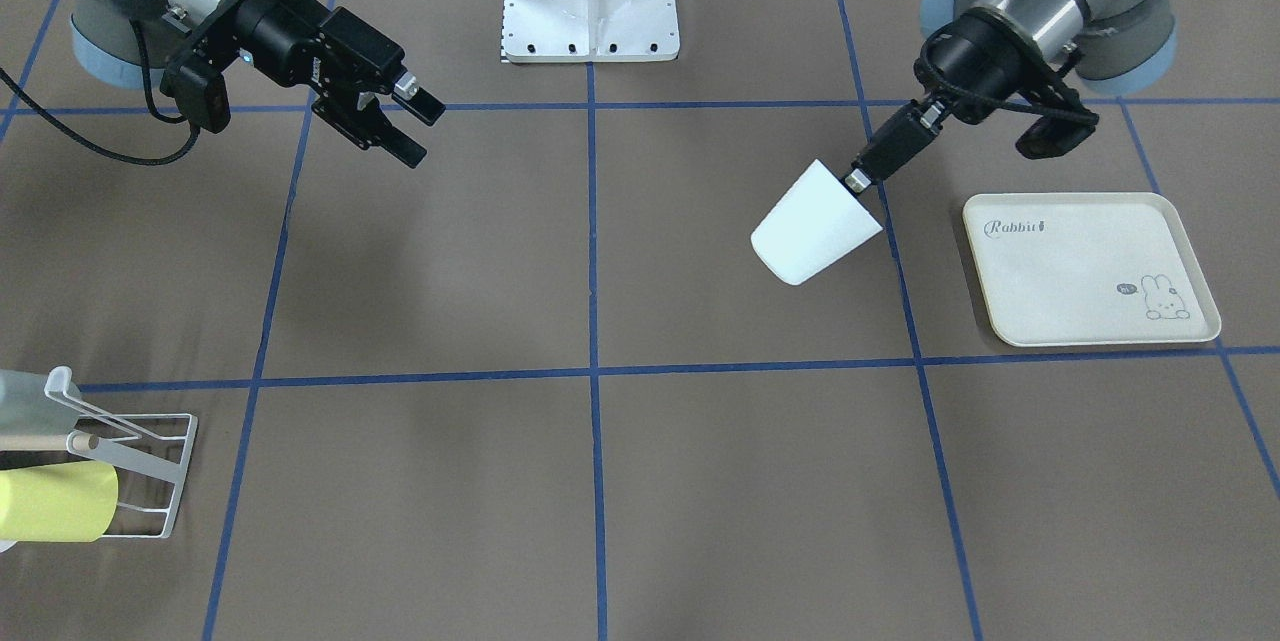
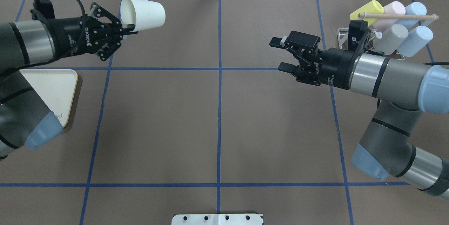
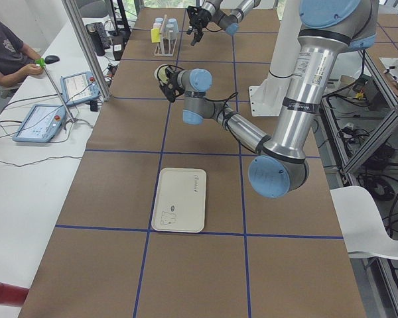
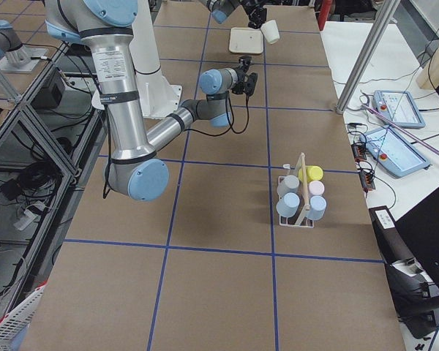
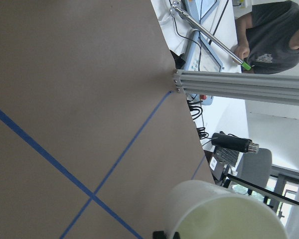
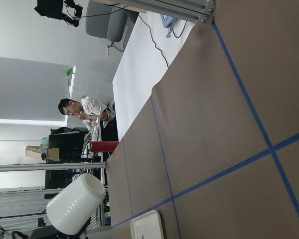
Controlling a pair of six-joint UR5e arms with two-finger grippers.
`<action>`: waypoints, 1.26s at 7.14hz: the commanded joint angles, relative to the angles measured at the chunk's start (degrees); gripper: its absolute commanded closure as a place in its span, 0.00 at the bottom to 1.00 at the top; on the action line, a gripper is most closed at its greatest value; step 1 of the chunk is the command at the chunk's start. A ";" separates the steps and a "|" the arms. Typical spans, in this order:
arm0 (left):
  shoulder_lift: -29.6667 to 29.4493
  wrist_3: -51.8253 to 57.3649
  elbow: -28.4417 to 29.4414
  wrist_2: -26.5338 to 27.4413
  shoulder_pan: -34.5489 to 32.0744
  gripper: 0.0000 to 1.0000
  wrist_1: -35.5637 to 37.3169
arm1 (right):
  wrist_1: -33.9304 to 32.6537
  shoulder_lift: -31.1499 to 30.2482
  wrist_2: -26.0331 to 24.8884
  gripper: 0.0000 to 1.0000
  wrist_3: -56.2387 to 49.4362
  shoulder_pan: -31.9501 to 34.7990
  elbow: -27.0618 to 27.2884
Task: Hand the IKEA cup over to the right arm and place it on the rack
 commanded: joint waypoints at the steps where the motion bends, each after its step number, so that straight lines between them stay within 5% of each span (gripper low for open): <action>1: -0.14 -5.97 0.00 13.76 9.21 1.00 -6.16 | 0.22 3.05 -2.43 0.00 1.93 -1.81 -0.92; 5: -5.21 -8.28 3.15 31.97 21.80 1.00 -18.13 | 0.30 7.09 -4.54 0.00 8.87 -2.35 -0.92; 9: -12.26 -8.28 6.75 34.90 24.54 1.00 -17.61 | 0.92 8.77 -5.51 0.00 9.94 -3.40 -2.06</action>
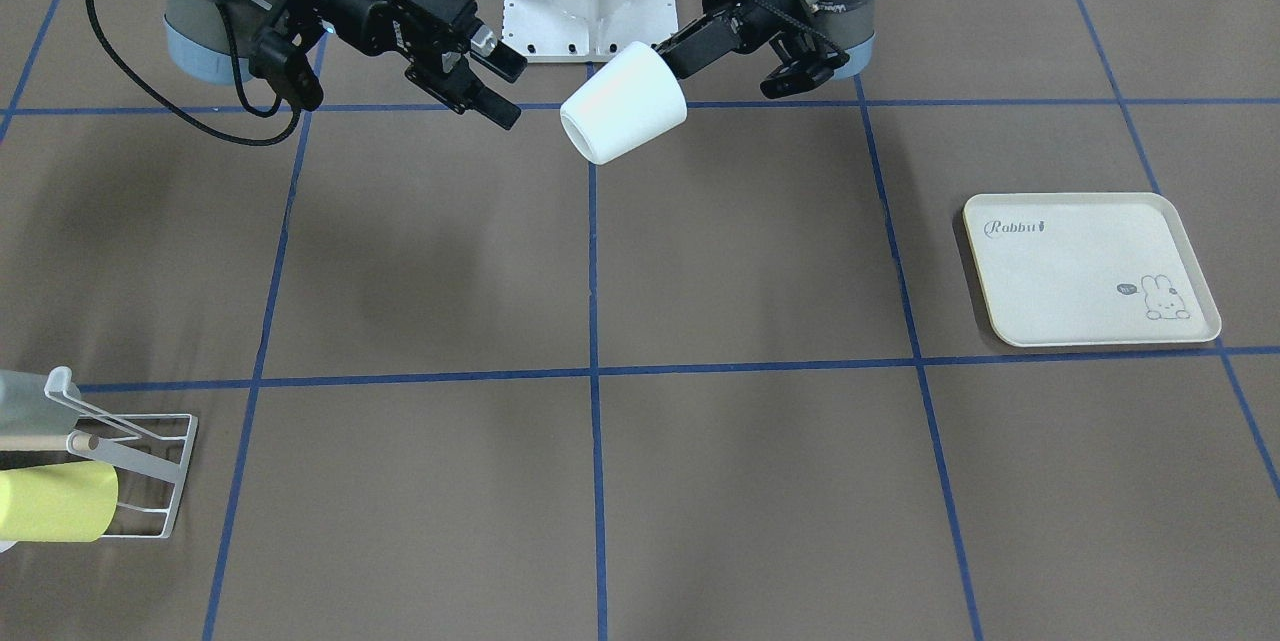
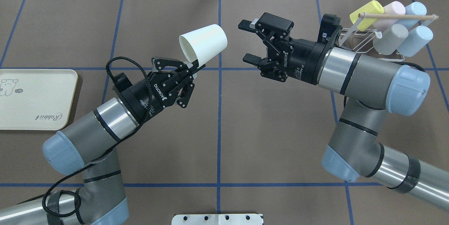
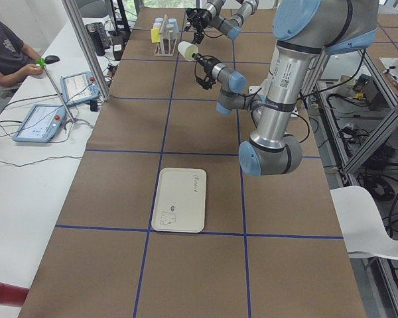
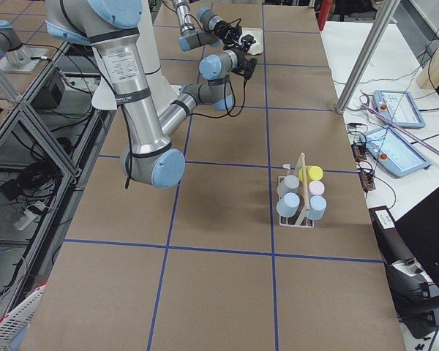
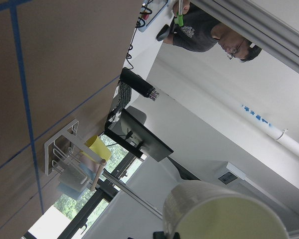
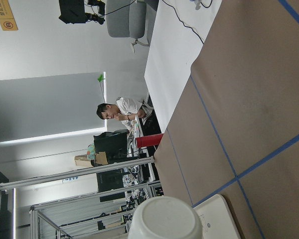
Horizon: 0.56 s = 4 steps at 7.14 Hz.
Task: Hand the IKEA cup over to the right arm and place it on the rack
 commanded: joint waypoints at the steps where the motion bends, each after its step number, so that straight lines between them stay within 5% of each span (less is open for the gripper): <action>1: -2.59 0.08 1.55 1.09 0.37 1.00 0.48 | 0.02 0.46 -0.04 0.00 0.07 -0.27 -0.87; 4: -4.53 0.52 2.95 2.33 2.12 1.00 0.66 | 0.02 0.47 -0.13 0.00 0.07 -0.27 -0.96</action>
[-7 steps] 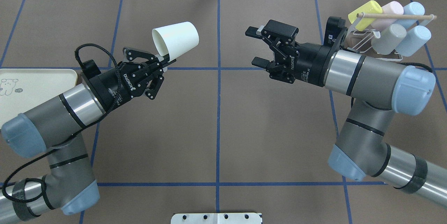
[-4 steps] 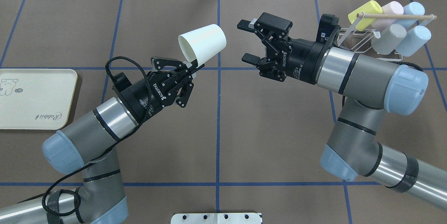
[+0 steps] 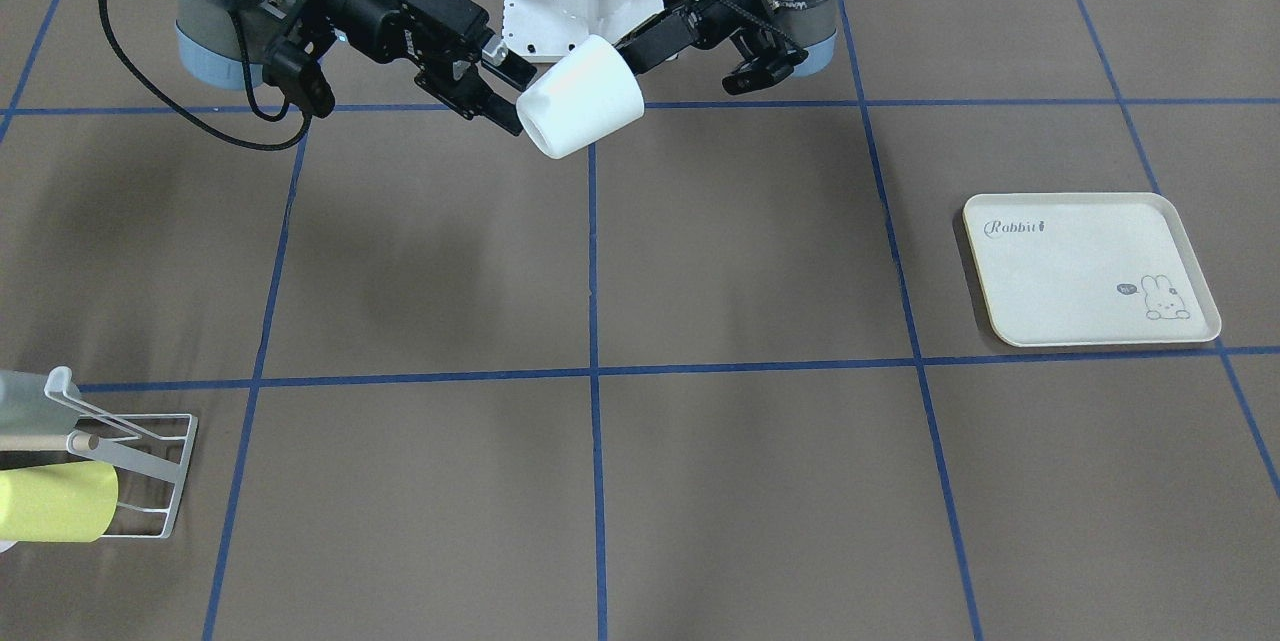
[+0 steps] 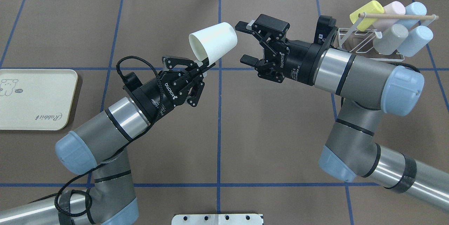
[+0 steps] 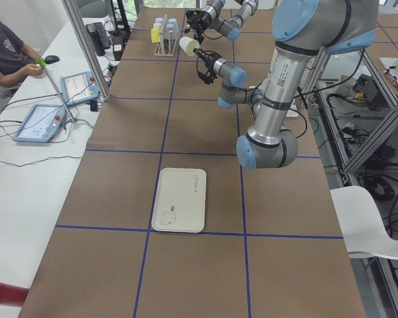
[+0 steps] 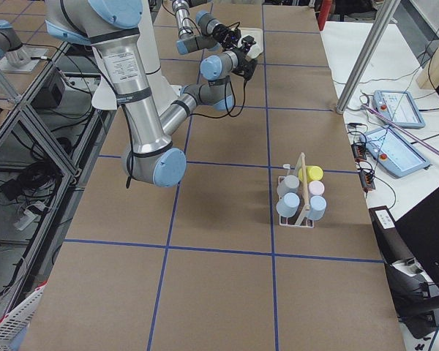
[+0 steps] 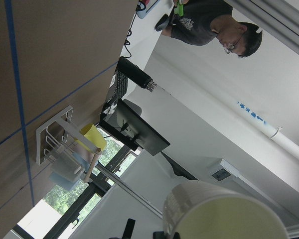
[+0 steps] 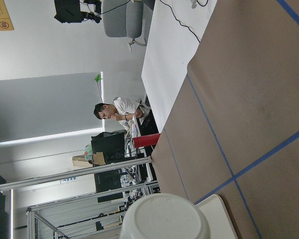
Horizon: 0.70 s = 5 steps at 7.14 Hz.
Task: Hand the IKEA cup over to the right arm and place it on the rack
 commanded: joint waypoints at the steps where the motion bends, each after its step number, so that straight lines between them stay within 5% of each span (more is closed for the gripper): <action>1: -1.20 0.11 0.94 1.54 1.45 1.00 0.05 | 0.00 0.19 -0.07 0.00 0.00 0.00 -0.04; 5: -1.73 0.29 1.03 2.43 2.51 1.00 0.05 | 0.00 0.36 -0.07 0.00 0.00 -0.18 -0.48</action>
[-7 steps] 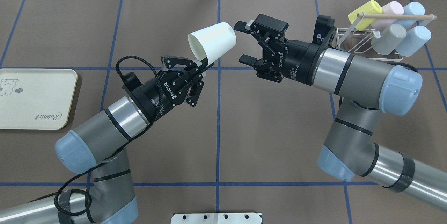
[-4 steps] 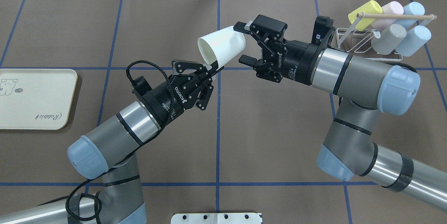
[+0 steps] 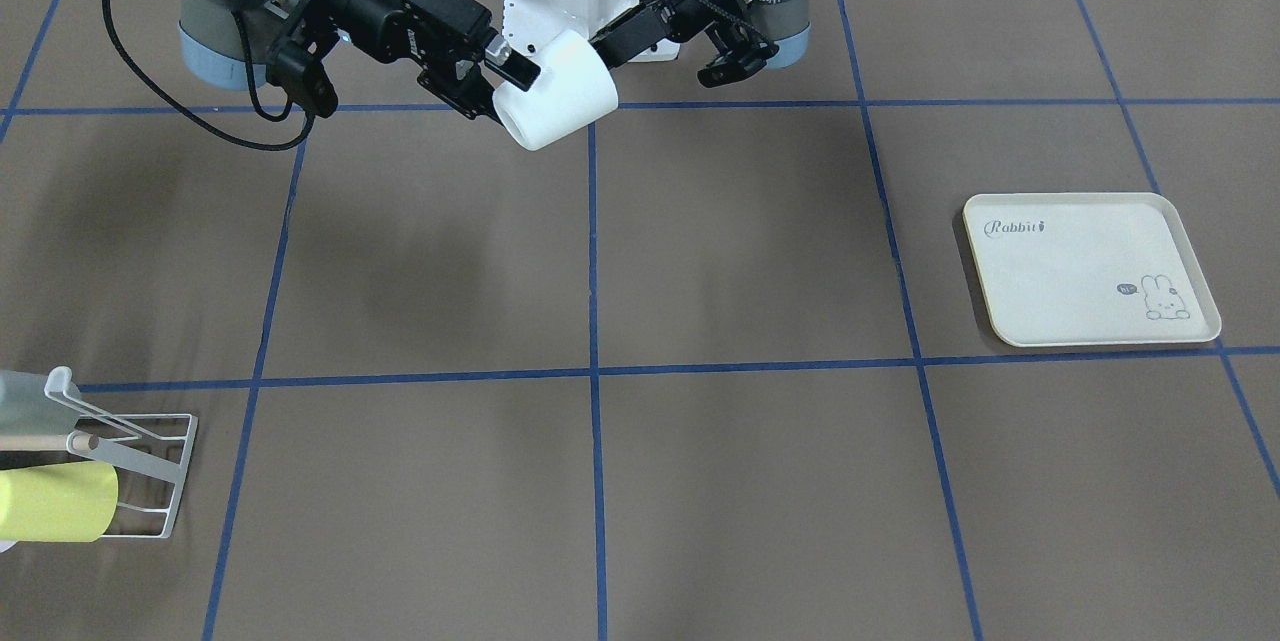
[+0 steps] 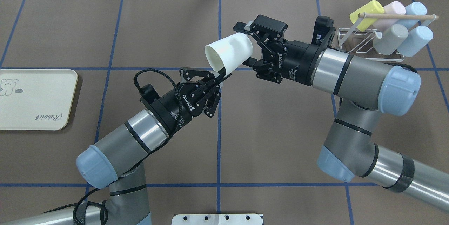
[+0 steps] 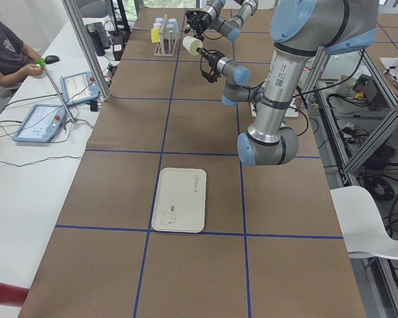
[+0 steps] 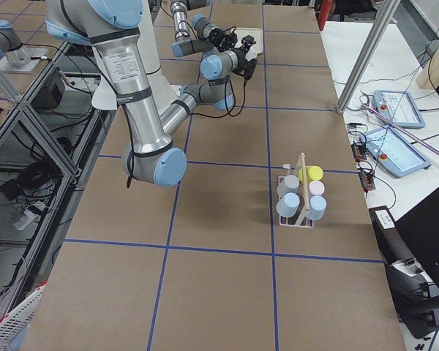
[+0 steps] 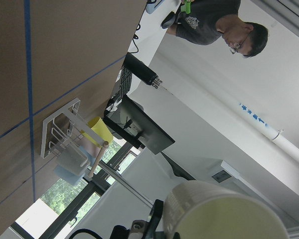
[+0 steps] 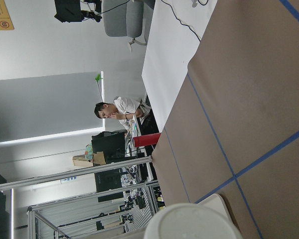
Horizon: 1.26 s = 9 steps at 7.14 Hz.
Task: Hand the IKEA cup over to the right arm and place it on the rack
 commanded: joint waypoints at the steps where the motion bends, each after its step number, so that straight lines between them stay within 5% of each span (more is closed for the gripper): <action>1: -0.46 0.01 -0.07 0.06 0.08 1.00 0.08 | 0.00 0.07 0.00 0.00 0.00 -0.05 -0.34; 5: -2.23 0.01 -0.07 0.06 0.61 1.00 1.93 | 0.00 0.07 0.00 0.00 0.00 -0.05 -0.34; 6: -1.96 0.09 0.01 0.06 0.61 1.00 2.02 | 0.00 0.16 0.00 0.10 0.09 -0.05 -0.52; 7: -1.61 0.18 0.36 -0.03 0.61 0.43 2.02 | 0.00 0.59 0.00 0.95 0.17 -0.05 -0.87; 8: -1.78 2.97 0.54 -0.03 0.35 0.00 1.93 | 0.00 0.51 0.09 1.00 0.09 0.13 -0.87; 9: -1.61 4.13 0.45 0.06 0.26 0.00 1.84 | 0.09 0.51 0.09 1.00 0.00 0.13 -0.87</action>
